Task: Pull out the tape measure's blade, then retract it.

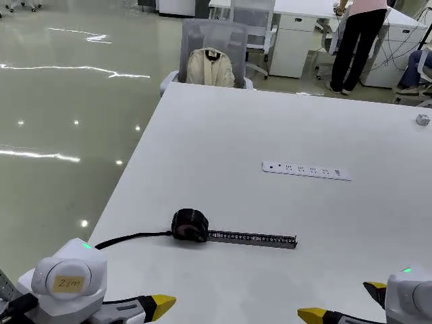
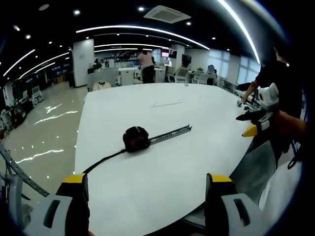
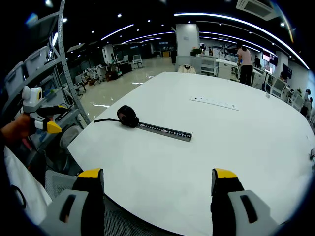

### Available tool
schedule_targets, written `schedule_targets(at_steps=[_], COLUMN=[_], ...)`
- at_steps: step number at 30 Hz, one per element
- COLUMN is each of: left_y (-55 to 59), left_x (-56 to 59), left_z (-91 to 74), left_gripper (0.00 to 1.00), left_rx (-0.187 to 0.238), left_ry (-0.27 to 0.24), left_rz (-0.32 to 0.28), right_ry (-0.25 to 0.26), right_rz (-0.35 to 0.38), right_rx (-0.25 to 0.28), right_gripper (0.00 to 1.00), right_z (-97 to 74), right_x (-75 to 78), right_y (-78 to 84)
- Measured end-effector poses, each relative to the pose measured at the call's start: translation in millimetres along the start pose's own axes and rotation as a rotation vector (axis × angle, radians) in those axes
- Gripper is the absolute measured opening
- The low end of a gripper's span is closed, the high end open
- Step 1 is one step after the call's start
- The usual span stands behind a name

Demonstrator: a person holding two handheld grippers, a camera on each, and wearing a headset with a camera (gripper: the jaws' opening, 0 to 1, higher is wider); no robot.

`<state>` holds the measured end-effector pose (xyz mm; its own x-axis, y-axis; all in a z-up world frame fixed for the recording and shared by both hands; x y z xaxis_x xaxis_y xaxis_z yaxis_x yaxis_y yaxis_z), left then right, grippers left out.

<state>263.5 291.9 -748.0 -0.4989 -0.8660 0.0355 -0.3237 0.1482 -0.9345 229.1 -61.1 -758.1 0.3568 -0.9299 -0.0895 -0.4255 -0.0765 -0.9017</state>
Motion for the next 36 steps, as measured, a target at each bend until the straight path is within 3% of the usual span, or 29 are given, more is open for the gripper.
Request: schedule_targets(at_steps=[20, 36], left_y=[4.6, 1.4], left_x=[-0.1, -1.2], left_z=[-2.5, 0.6], left_gripper=[0.96, 0.96], left_rx=[-0.010, -0.011], left_ry=[-0.018, -0.020], left_rz=[-0.020, -0.025], right_ry=[0.003, 0.010], right_rz=[-0.006, -0.003], right_rx=[-0.002, -0.002], right_gripper=[0.92, 0.92], right_z=[0.0, -4.3], right_x=[3.5, 5.5], right_y=[-0.9, -0.4])
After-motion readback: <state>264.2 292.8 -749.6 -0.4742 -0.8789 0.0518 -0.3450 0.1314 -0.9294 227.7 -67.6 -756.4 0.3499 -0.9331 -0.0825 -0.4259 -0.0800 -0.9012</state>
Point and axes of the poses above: the centre of the closed fingertips' face, and the gripper's own axes: z roughly forward along the fingers, x roughly to its right, y roughly out of its underside, the point moved 4 cm from there along -z, roughly backward along the fingers, and after that the axes turned 15 degrees about x, right-handed, at the moved point
